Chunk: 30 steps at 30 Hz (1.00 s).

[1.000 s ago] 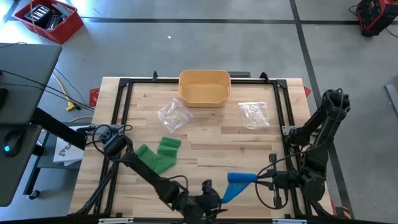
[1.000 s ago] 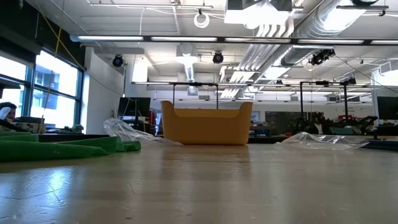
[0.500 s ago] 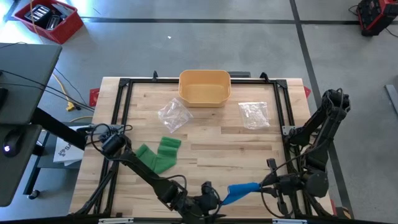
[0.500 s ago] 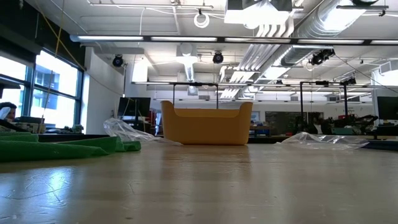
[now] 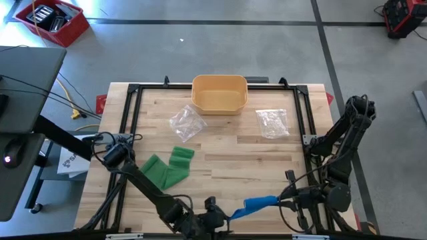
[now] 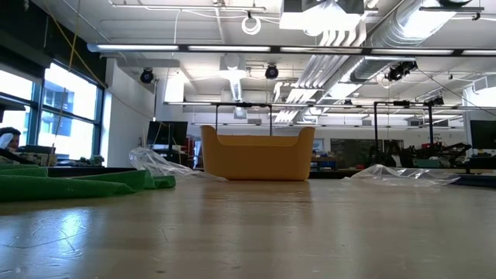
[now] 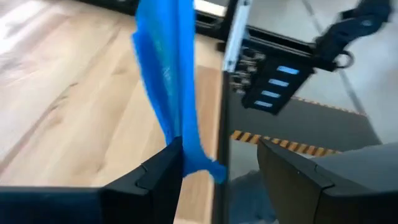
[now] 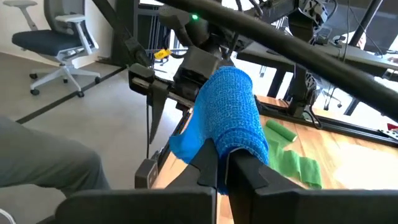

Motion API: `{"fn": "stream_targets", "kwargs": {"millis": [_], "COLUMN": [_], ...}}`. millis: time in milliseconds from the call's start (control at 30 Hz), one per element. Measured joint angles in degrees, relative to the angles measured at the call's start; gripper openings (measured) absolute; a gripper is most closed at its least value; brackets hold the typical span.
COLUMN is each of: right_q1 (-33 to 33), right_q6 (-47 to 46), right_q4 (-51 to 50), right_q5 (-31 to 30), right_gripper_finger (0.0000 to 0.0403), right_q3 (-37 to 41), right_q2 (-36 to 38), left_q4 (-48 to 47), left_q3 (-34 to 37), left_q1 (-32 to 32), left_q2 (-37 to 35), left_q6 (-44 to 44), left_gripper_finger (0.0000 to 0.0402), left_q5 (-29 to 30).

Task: Roll bandage
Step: Roll the blue bandage

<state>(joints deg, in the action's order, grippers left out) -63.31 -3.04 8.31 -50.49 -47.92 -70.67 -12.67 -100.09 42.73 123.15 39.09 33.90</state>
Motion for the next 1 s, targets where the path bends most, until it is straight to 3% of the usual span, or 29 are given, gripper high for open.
{"fn": "stream_targets", "kwargs": {"millis": [167, 267, 433, 500, 667, 1000], "right_q1": [0.1, 0.4, 1.5, 2.3, 3.7, 3.7], "right_q6": [-1.1, -2.1, -1.8, -1.9, -2.5, -1.4], "right_q4": [-0.2, -0.1, -0.2, -0.1, 0.0, 0.3], "right_q5": [-0.3, -0.3, -0.4, -0.4, 1.1, 1.2], "right_gripper_finger": [0.0002, 0.0003, 0.0003, 0.0003, 0.0003, 0.0003], "right_q3": [0.0, 0.0, 0.0, 0.0, 0.0, 0.0], "right_q2": [0.0, 0.1, 0.1, 0.1, 0.1, 0.1], "left_q4": [-5.3, -6.2, 3.0, 9.1, 19.9, 28.1], "left_q3": [0.0, 0.1, 0.1, 0.1, 0.1, 0.1], "left_q1": [2.6, 4.6, 6.6, 6.0, 1.7, -2.9], "left_q2": [-2.4, -3.4, -4.3, -3.9, -3.0, -2.3], "left_q6": [2.0, 0.6, -12.3, -17.7, -21.8, -21.0], "left_gripper_finger": [0.0197, 0.0193, 0.0189, 0.0189, 0.0189, 0.0189], "left_q5": [5.1, 11.5, 26.9, 30.1, 25.6, 19.3]}}
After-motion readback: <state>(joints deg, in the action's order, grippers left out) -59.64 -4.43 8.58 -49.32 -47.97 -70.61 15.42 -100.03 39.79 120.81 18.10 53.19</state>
